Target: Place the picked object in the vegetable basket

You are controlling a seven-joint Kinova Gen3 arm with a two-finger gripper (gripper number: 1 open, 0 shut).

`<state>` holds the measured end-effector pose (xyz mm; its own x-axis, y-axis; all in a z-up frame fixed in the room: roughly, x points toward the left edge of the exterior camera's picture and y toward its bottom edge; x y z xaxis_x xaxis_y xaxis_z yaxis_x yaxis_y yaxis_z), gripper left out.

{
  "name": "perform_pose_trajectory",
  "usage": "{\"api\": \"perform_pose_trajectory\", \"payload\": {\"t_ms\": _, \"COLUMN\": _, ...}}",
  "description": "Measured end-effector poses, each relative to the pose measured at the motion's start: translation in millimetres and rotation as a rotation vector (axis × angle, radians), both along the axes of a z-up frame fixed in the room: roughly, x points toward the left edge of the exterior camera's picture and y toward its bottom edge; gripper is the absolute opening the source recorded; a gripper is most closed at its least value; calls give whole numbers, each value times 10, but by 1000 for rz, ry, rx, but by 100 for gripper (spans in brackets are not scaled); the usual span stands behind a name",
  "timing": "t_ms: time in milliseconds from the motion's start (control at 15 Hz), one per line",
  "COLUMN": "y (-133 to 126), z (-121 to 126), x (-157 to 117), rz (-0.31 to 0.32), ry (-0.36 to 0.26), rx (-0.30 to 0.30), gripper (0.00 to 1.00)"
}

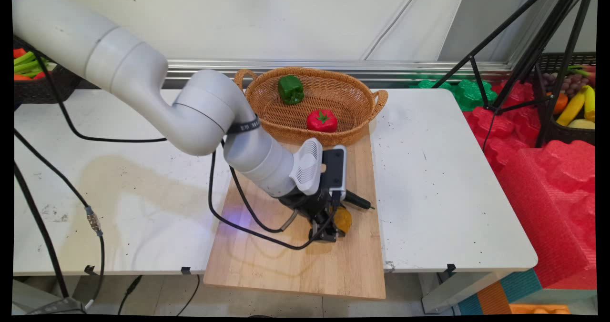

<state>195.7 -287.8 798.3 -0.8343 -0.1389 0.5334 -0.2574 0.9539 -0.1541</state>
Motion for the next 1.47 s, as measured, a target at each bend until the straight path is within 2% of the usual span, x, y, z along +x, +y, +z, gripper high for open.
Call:
{"api": "perform_pose_trajectory", "payload": {"t_ms": 200, "y": 17, "z": 218, "x": 58, "rz": 11, "ry": 26, "rx": -26, "gripper": 0}}
{"api": "perform_pose_trajectory", "payload": {"t_ms": 467, "y": 6, "z": 654, "x": 213, "rz": 85, "ry": 99, "rx": -74, "gripper": 0}}
{"api": "perform_pose_trajectory", "payload": {"t_ms": 667, "y": -62, "z": 1039, "x": 388, "rz": 189, "ry": 169, "rx": -128, "gripper": 0}}
{"api": "perform_pose_trajectory", "payload": {"t_ms": 867, "y": -240, "z": 1297, "x": 590, "rz": 304, "ry": 211, "rx": -179, "gripper": 0}}
{"api": "perform_pose_trajectory", "payload": {"t_ms": 1133, "y": -631, "z": 1393, "x": 898, "rz": 456, "ry": 214, "rx": -223, "gripper": 0}}
{"api": "perform_pose_trajectory", "payload": {"t_ms": 1467, "y": -1105, "z": 1211, "x": 1186, "rz": 588, "ry": 165, "rx": -219, "gripper": 0}}
